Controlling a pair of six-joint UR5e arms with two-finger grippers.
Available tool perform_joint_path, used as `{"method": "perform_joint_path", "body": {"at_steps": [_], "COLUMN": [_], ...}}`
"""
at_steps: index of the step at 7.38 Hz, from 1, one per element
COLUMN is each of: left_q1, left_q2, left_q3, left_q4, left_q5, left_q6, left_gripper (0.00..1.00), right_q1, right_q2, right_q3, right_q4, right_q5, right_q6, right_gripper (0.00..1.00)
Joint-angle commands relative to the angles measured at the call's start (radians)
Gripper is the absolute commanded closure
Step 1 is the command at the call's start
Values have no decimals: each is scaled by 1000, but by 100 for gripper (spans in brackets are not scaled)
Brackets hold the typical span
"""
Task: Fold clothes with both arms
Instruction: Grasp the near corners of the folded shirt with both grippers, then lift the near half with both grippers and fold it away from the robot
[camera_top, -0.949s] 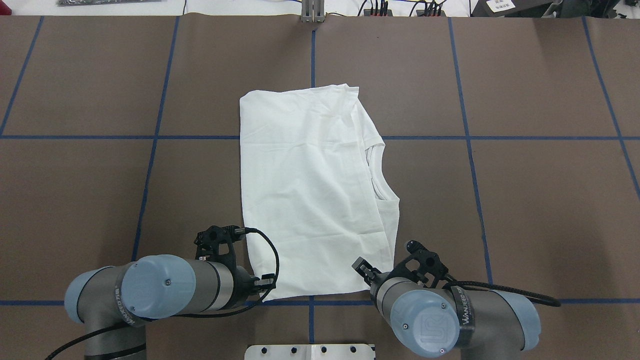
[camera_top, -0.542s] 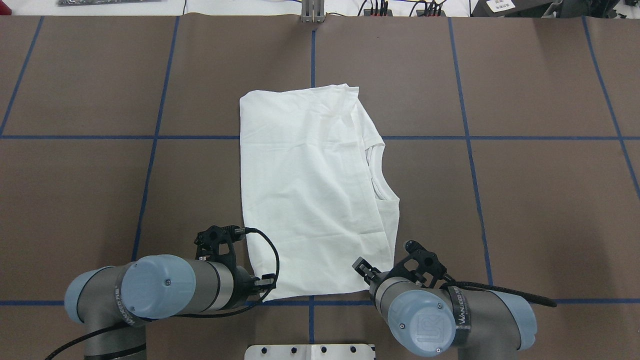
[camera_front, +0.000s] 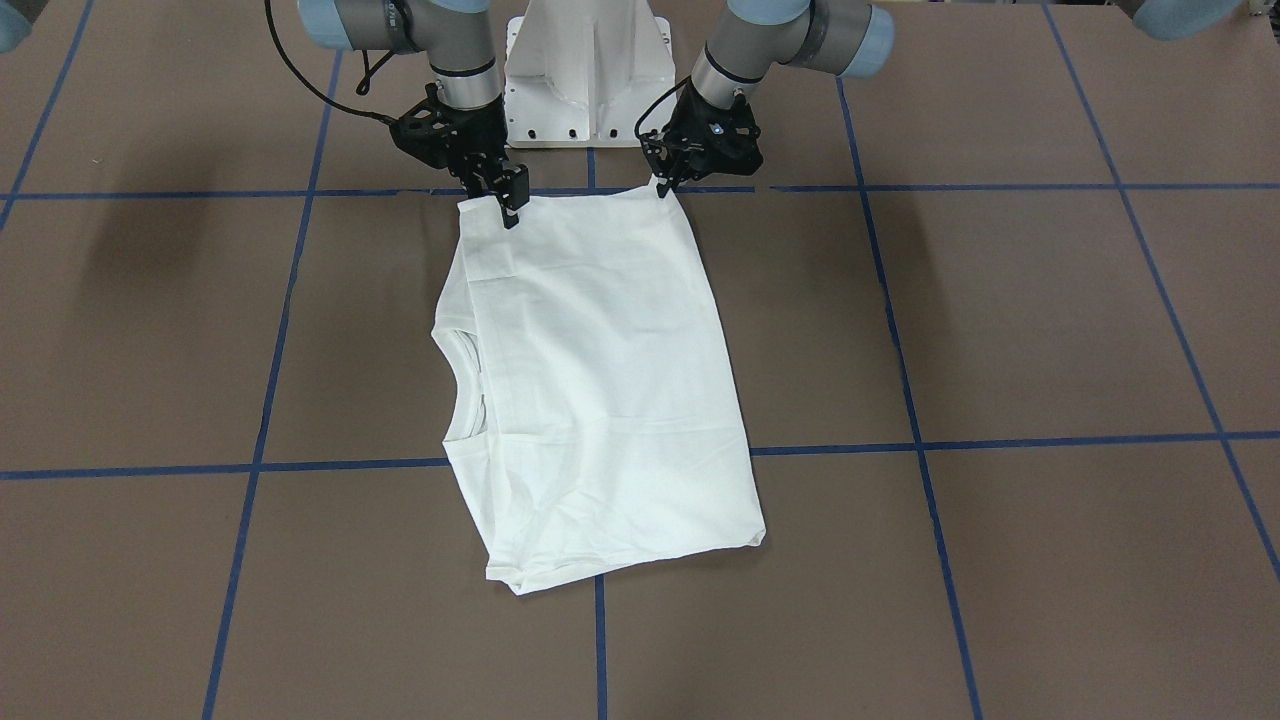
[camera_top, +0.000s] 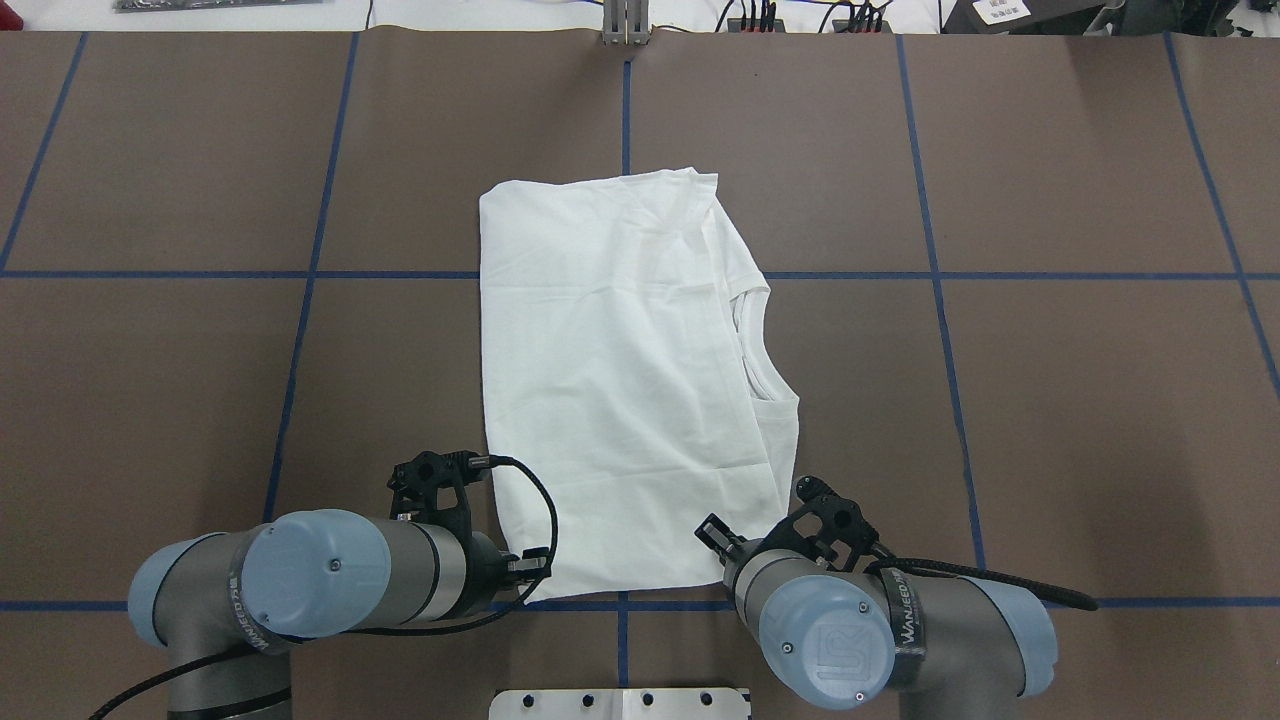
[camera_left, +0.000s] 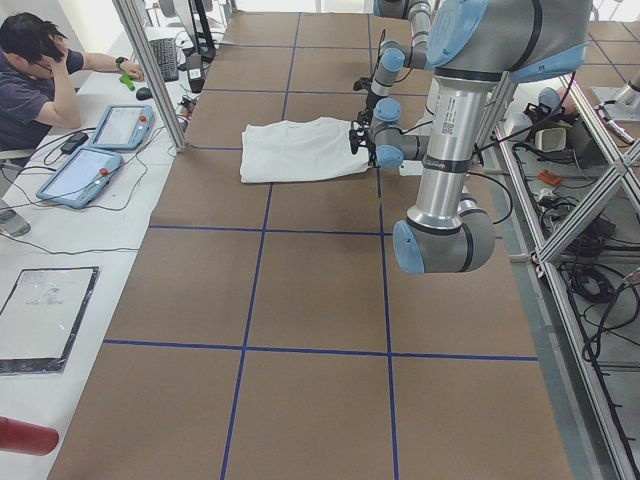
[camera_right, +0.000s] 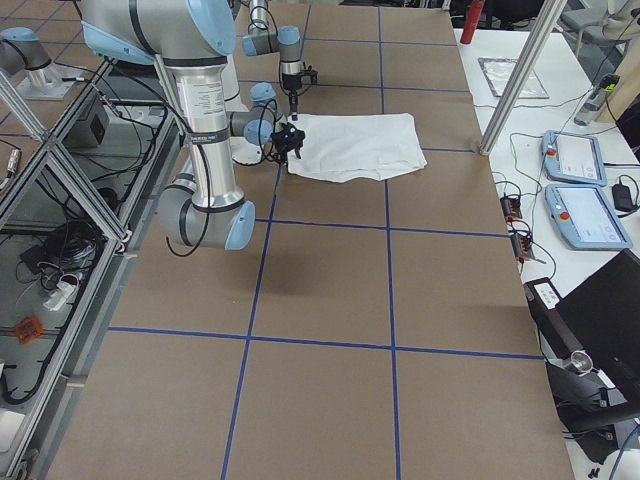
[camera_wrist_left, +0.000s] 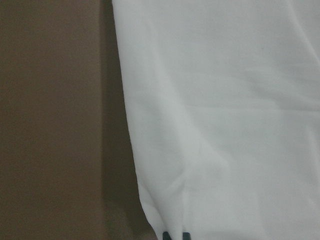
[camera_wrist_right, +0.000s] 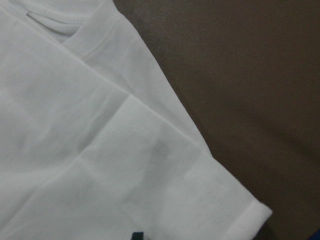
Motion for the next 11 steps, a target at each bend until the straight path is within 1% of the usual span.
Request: {"method": "perform_joint_path", "body": {"at_steps": [1, 2, 3, 4, 5, 6, 7, 8, 9, 10, 11], "left_q1": [0, 0, 0, -3, -6, -23, -25, -25, -29, -52, -119], "left_q2": [0, 0, 0, 0, 30, 43, 43, 40, 32, -16, -55], "left_q3": [0, 0, 0, -12, -75, -168, -266, -370, -443, -416, -349], "left_q4": [-1, 0, 1, 1, 26, 118, 231, 331, 431, 468, 468], "left_q5": [0, 0, 0, -8, -33, -84, -98, -112, -113, -107, -107], "left_q6": [0, 0, 0, 9, 15, 32, 43, 43, 44, 49, 110], "left_gripper": [100, 100, 100, 100, 100, 100, 100, 100, 100, 100, 100], "right_q1": [9, 10, 15, 18, 16, 16, 10, 3, 3, 3, 39], "right_q2": [3, 3, 4, 22, 54, 80, 82, 102, 157, 198, 203], "right_q3": [3, 3, 13, 50, 97, 151, 235, 330, 389, 360, 310], "right_q4": [-2, -2, -31, -106, -225, -313, -385, -489, -598, -616, -602], "right_q5": [4, 4, 6, 9, 20, 32, 41, 67, 87, 89, 75], "right_q6": [-3, -3, -4, -12, -14, -14, -14, -14, -17, -39, -146], "right_gripper": [100, 100, 100, 100, 100, 100, 100, 100, 100, 100, 100]}}
